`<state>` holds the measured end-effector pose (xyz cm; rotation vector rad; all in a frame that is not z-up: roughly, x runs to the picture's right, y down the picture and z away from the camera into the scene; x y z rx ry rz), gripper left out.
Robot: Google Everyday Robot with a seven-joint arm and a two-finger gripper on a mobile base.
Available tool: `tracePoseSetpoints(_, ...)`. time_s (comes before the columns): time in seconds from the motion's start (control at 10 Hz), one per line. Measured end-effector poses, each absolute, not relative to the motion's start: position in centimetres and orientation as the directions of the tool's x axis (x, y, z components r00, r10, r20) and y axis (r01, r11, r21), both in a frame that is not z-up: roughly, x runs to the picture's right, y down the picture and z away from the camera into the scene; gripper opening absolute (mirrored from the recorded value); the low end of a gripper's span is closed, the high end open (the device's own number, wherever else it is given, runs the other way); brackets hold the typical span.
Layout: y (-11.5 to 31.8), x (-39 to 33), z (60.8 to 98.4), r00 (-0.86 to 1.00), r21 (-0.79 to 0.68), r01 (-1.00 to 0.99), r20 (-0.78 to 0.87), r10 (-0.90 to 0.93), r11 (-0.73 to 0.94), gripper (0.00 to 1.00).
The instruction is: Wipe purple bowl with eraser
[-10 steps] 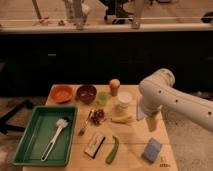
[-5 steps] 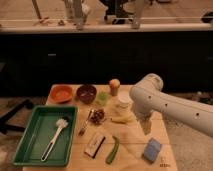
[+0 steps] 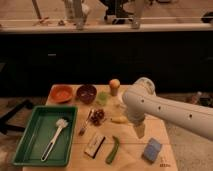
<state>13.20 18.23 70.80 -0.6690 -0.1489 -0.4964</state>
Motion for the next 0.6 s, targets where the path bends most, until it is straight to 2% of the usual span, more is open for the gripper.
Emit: tracePoseSetpoints(0.6,19.0,11.3,69.9,0.835,-0.534,0.550,0.356,-0.419,0.642,0.80)
